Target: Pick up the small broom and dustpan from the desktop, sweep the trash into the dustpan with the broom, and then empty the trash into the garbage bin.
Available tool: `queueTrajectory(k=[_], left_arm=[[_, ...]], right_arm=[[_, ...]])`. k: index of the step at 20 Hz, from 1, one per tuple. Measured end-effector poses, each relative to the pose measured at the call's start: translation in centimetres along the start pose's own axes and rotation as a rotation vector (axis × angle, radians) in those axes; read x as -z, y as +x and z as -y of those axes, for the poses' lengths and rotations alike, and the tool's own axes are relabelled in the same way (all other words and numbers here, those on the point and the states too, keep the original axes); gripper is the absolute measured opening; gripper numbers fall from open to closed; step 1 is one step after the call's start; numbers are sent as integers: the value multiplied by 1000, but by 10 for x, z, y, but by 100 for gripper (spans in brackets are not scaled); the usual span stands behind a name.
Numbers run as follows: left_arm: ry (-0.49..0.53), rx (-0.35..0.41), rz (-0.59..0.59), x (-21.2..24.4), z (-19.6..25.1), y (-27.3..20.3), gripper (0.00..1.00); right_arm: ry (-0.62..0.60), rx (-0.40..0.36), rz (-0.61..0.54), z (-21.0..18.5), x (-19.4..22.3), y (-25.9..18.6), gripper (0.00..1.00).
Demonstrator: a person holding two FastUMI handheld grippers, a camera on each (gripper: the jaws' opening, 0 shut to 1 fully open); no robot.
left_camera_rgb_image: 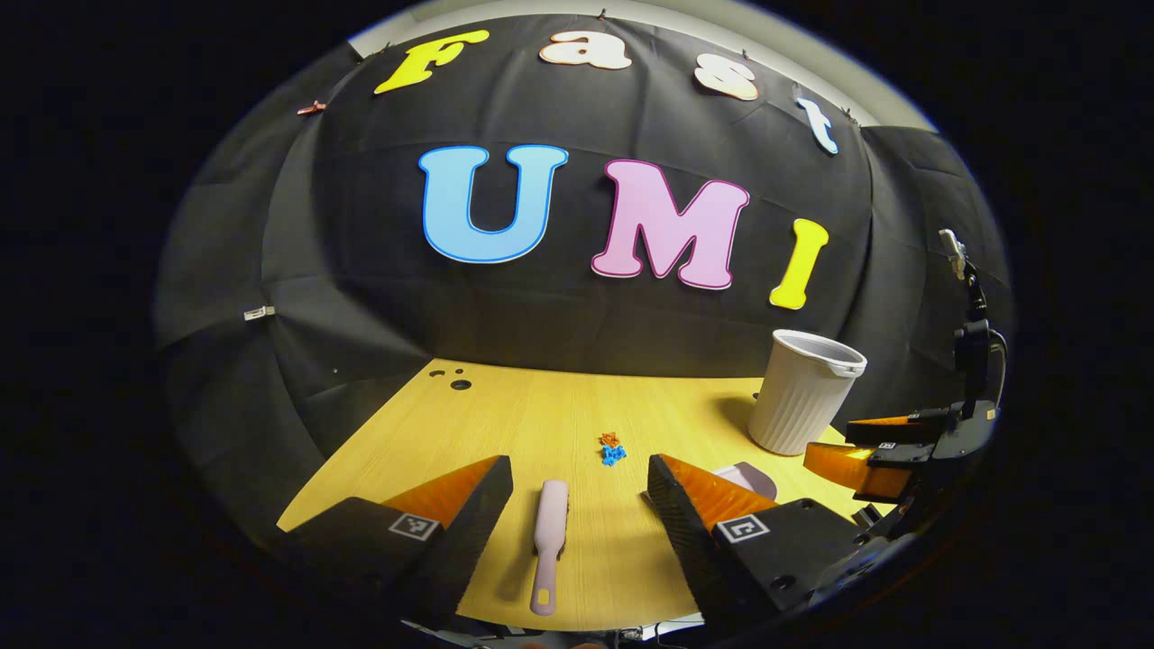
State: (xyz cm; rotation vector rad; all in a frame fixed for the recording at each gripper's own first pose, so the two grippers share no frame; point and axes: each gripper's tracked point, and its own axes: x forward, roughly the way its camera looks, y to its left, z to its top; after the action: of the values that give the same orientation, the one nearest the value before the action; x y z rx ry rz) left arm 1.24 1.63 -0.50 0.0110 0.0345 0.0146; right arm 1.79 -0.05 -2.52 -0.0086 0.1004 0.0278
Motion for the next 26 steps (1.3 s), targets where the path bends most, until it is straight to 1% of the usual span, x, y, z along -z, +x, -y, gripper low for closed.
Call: queueTrajectory(k=[4, 8, 11, 14, 17, 21, 26], left_arm=[[-24, -11, -30, 9, -4, 2, 96], [-19, -21, -74, 24, -11, 7, 96], [-41, -46, -106, 35, -21, 11, 96], [-84, -60, -152, 48, -26, 15, 96], [-81, -93, -181, 58, -40, 19, 96], [-65, -138, -224, 72, -60, 28, 96], [-88, -172, -284, 87, -70, 41, 96]], right_arm=[[0, 3, -37, 3, 10, 6, 98], [-7, 7, -83, 9, 20, 13, 98], [-10, 12, -136, 13, 37, 20, 98], [-42, 14, -204, 17, 62, 30, 98], [-65, 4, -282, 20, 90, 41, 98], [-49, 7, -392, 25, 125, 52, 98], [-37, -1, -533, 30, 167, 71, 99]])
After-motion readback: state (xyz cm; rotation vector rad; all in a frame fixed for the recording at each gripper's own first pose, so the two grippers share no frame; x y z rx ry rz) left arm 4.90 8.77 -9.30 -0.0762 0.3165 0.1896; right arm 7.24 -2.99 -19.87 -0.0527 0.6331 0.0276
